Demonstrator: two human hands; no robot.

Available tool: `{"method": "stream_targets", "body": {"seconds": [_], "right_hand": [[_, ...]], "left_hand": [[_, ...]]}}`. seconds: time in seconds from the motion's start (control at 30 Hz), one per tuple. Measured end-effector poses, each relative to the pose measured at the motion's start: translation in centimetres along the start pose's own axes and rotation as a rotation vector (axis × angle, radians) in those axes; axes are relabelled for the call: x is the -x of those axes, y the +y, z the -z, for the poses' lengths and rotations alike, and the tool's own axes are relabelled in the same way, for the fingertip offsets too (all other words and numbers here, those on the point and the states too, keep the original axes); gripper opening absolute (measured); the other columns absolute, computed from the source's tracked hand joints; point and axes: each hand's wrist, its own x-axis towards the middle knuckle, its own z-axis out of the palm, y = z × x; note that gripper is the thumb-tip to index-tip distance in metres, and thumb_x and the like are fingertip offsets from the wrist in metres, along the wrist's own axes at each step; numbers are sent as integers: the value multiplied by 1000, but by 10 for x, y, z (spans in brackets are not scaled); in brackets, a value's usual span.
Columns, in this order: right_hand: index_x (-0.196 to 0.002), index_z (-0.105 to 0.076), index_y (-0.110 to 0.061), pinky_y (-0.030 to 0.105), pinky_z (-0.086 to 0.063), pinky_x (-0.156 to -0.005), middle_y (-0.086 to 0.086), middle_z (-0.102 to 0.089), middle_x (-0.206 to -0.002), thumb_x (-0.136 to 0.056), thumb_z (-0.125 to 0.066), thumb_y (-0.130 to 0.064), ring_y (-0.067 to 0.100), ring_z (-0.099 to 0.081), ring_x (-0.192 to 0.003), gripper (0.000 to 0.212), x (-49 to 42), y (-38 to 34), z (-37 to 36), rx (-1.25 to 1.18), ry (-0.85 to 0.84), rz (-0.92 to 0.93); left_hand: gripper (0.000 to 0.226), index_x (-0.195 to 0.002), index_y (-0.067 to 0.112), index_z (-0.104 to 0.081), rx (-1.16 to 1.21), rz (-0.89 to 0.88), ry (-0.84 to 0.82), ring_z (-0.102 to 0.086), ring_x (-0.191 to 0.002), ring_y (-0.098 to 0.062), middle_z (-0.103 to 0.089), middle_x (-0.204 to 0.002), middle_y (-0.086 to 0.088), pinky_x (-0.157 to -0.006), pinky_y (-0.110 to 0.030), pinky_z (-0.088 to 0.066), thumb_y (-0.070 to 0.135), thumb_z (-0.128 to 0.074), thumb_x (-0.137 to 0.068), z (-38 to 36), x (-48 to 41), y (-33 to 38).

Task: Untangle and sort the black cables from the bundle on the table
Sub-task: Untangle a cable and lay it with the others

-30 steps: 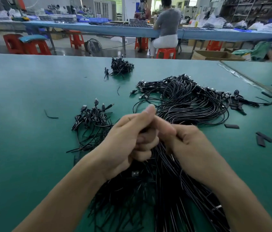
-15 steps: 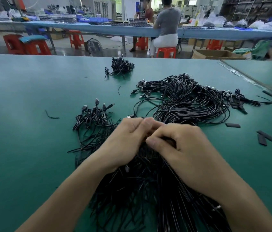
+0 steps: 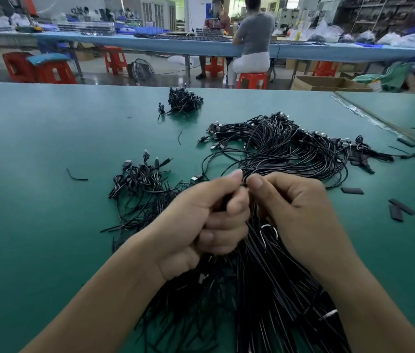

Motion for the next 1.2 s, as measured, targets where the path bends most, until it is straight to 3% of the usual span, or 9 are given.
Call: {"method": "stream_targets", "body": {"seconds": [0.1, 0.2, 0.37, 0.47, 0.6, 0.77, 0.93, 1.03, 1.2], "right_hand": [[-67, -62, -28, 26, -30, -45, -8, -44, -50, -97, -57, -38, 5, -35, -47, 32, 2, 4, -7, 112, -158, -48], [-76, -64, -33, 34, -37, -47, -9, -49, -53, -99, -56, -32, 6, -39, -48, 24, 7, 1, -14, 218, -332, -62], [-88, -68, -30, 31, -36, -43, -6, -52, -50, -98, -58, -30, 8, -42, -43, 14, 7, -7, -8, 156, -356, -105], [-82, -64, -26, 22, -39, -42, -2, -54, -45, -100, -55, -29, 11, -48, -38, 20, 8, -12, -2, -30, -395, -238], [-75, -63, -14, 19, -30, -35, -2, -45, -40, -98, -57, -24, 10, -37, -31, 26, 8, -13, 1, -169, -310, -299], [-68, -70, -17, 37, -53, -67, -1, -70, -64, -88, -70, -40, 20, -64, -64, 31, 4, -10, 5, 41, -278, -54], [-71, -74, -19, 28, -52, -82, -6, -75, -72, -88, -70, -35, 7, -70, -79, 24, 5, -14, 3, -69, -345, 18], [-79, -70, -22, 28, -49, -65, -12, -68, -66, -77, -75, -46, 7, -61, -64, 24, 5, -12, 2, -36, -291, 6], [-79, -69, -26, 12, -30, -43, -8, -52, -54, -79, -74, -51, 1, -37, -45, 26, 1, -9, 9, -135, -235, -12]], "left_hand": [[45, -77, 12, -78, 187, -184, 104, -49, -41, -1, -53, -51, 8, -37, -13, -41, 37, -46, -96, 1, -3, 4], [43, -99, 3, -77, 267, -361, 244, -75, -80, -17, -77, -90, -9, -65, -23, -60, 35, -50, -90, 9, -8, 4], [40, -115, 12, -69, -193, -552, 506, -70, -110, -22, -75, -112, -8, -88, -28, -57, 40, -52, -91, 18, -12, -8], [32, -110, 24, -72, -645, -523, 556, -71, -103, -8, -76, -107, 6, -88, -23, -56, 42, -52, -93, 16, -12, -14], [47, -58, 32, -63, -1097, -346, 514, -50, -46, 2, -58, -50, 18, -50, -14, -39, 35, -50, -103, 13, -8, -13], [59, -63, 14, -69, -774, 48, 268, -50, -37, -10, -56, -46, 3, -39, -16, -37, 40, -38, -106, 9, 2, -1], [64, -56, 17, -65, -635, 196, 135, -27, -33, -4, -30, -41, 9, -34, -12, -20, 56, -41, -101, 14, 11, 13], [63, -47, 19, -56, -582, 320, 77, -23, -30, -5, -24, -39, 10, -32, -13, -16, 66, -42, -88, 16, 15, 19], [47, -53, 22, -51, -243, 135, -70, -27, -32, -2, -29, -40, 11, -32, -13, -19, 38, -48, -97, 16, 15, 18]]}}
